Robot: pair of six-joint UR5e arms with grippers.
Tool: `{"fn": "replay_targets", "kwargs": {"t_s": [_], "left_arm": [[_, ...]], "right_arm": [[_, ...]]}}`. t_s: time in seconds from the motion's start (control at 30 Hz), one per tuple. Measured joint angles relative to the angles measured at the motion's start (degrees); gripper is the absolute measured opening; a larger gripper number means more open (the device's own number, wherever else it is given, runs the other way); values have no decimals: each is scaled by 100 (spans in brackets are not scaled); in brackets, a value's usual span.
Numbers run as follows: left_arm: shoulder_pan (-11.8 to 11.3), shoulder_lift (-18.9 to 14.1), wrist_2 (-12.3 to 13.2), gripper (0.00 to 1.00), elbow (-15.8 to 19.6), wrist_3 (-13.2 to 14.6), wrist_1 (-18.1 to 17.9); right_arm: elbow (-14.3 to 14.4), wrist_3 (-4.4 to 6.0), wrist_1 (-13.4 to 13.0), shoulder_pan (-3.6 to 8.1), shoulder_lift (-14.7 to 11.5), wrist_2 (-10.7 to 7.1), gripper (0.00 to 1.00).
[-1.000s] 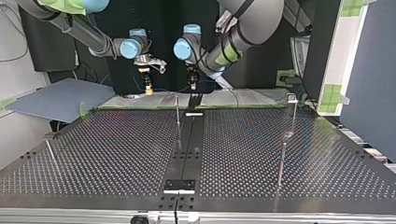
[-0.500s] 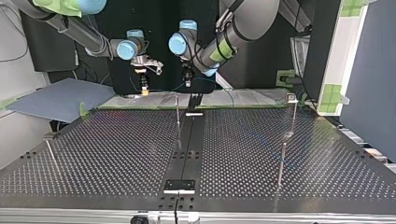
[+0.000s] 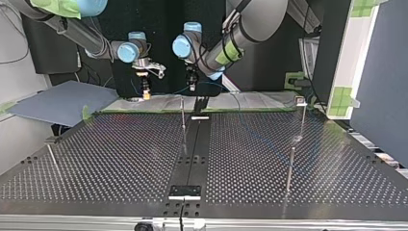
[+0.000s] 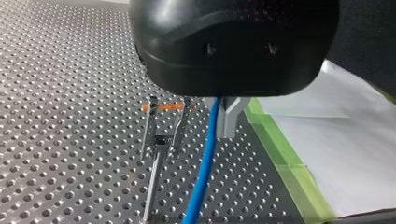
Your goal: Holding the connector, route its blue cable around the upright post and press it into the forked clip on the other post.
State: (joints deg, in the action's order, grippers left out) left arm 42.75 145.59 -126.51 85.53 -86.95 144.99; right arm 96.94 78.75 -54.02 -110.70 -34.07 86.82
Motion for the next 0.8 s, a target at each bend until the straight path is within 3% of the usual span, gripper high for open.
{"fn": "replay_targets", "kwargs": {"t_s": [0.33, 0.57, 0.8], "left_arm": [[-20, -1, -141, 0, -15, -225, 45], [-80, -1, -155, 0, -33, -320, 41], [-122, -2, -93, 0, -103, -317, 40]], "right_arm": [[0, -182, 54, -12, -50, -3, 7], [9, -174, 119, -27, -307, -18, 7], [10, -126, 127, -32, -372, -35, 7]]}}
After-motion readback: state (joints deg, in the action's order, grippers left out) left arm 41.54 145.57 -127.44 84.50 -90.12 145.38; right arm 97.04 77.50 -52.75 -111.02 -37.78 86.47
